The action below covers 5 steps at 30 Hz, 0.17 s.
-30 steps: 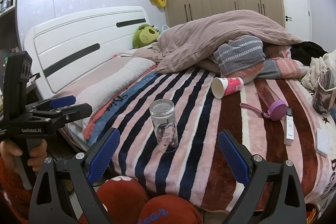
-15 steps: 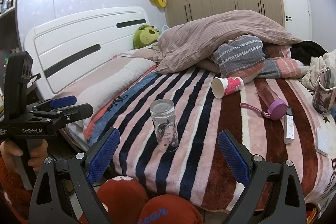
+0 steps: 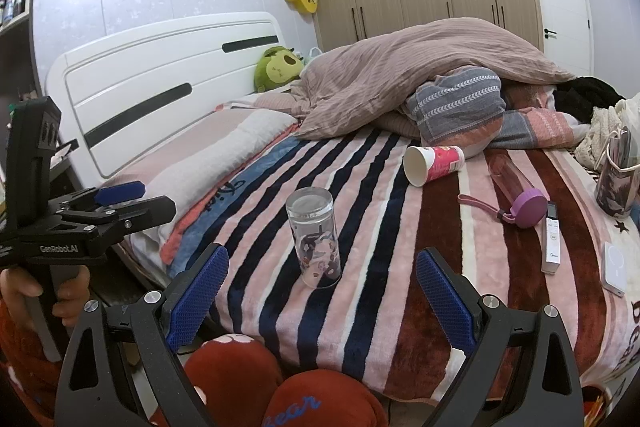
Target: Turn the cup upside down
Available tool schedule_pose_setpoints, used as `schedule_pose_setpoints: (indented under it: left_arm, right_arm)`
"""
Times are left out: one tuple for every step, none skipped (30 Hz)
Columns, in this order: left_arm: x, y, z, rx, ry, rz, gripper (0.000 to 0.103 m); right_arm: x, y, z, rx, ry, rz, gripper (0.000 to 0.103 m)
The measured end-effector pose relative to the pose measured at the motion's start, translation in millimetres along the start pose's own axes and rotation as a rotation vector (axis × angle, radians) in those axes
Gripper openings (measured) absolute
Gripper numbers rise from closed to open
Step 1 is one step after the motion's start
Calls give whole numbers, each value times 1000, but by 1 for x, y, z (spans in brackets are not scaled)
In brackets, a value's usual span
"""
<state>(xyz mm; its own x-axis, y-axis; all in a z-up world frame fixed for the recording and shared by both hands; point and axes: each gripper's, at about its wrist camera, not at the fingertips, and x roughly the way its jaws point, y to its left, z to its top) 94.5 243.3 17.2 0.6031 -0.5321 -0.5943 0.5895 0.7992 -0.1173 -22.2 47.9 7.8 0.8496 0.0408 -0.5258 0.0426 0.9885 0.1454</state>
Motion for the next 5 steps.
schedule_pose_setpoints:
  left_arm:
    - [0, 0, 0, 0, 1, -1, 102]
    - [0, 0, 0, 0, 1, -3, 102]
    - [0, 0, 1, 1, 3, -6, 102]
    - [0, 0, 2, 1, 5, -4, 102]
    - [0, 0, 2, 2, 4, -3, 102]
  right_arm:
    - [0, 0, 0, 1, 0, 0, 95]
    - [-1, 1, 0, 1, 0, 0, 95]
    - [-1, 1, -1, 1, 0, 0, 95]
    - [-1, 1, 0, 1, 0, 0, 95]
    - [-1, 1, 0, 2, 0, 0, 95]
